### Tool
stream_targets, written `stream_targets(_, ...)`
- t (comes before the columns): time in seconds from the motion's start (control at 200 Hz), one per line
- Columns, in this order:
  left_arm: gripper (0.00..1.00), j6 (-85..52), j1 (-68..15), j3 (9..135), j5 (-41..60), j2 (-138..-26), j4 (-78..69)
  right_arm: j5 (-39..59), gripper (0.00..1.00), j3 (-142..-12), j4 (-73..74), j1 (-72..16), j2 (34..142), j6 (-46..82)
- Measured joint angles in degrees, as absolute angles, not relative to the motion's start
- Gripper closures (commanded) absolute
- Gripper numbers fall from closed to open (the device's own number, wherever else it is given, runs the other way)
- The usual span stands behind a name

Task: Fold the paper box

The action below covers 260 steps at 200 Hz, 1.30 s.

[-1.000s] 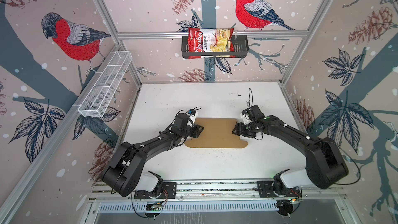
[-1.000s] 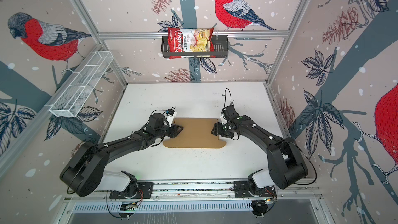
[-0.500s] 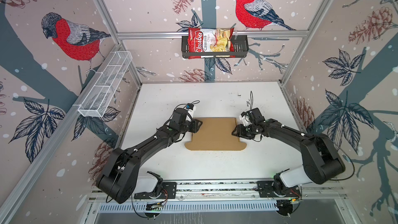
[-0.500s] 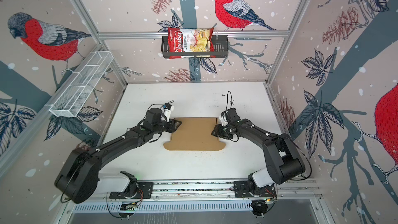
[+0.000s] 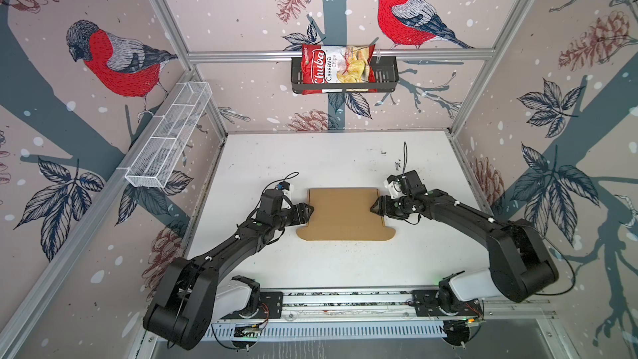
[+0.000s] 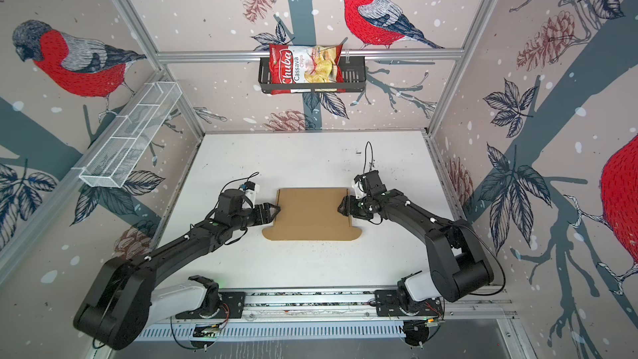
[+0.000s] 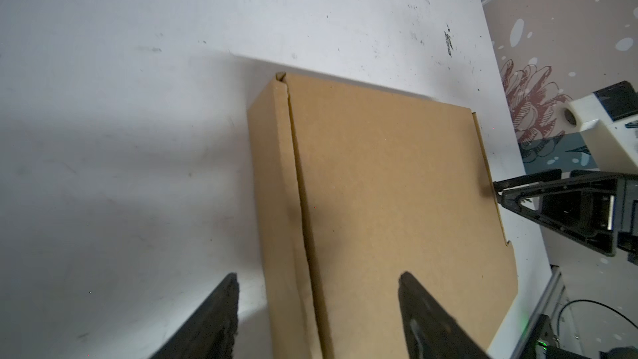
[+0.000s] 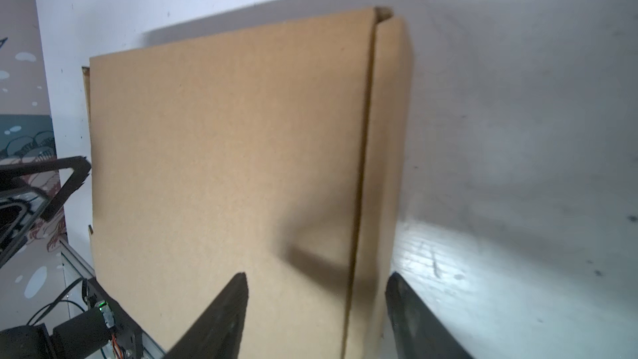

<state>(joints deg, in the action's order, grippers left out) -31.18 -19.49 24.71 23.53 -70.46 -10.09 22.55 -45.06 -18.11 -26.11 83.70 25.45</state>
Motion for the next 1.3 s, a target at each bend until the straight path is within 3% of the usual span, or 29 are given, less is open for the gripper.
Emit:
stream_targets(0.075,0.43,-31.92,-19.4,23.92,25.76,-73.38,-12.53,22.61,0.54,-44.45,-17.58,-27.07,85.12,25.85)
stream_targets(0.145,0.48,-32.71,-19.38,23.66,26.48,-75.35,-13.58,22.85,0.56,-44.21,-16.21,-27.51,85.62,26.7)
stream_targets(0.29,0.48,-32.62,-19.22,25.43,25.17,-76.09,-12.82,23.22,0.39,-44.1,-14.02,-26.79,86.13,27.22)
stream_targets(0.445,0.32,-31.7,-16.86,28.93,26.13,-75.92,-11.14,27.05,0.24,-42.83,-13.74,-21.93,83.13,27.0)
stream_targets(0.615,0.3,-31.51,-13.41,30.28,27.22,-75.02,-10.48,32.25,0.22,-38.92,-9.47,-16.69,79.61,27.0)
stream_targets(0.891,0.33,-32.27,-13.23,32.08,31.94,-83.92,-15.27,36.93,0.19,-34.83,-5.13,-13.67,80.31,27.4)
stream_targets(1.301,0.58,-33.19,-11.73,30.2,35.2,-91.98,-25.08,38.98,0.13,-30.52,-0.08,-13.47,81.78,28.6)
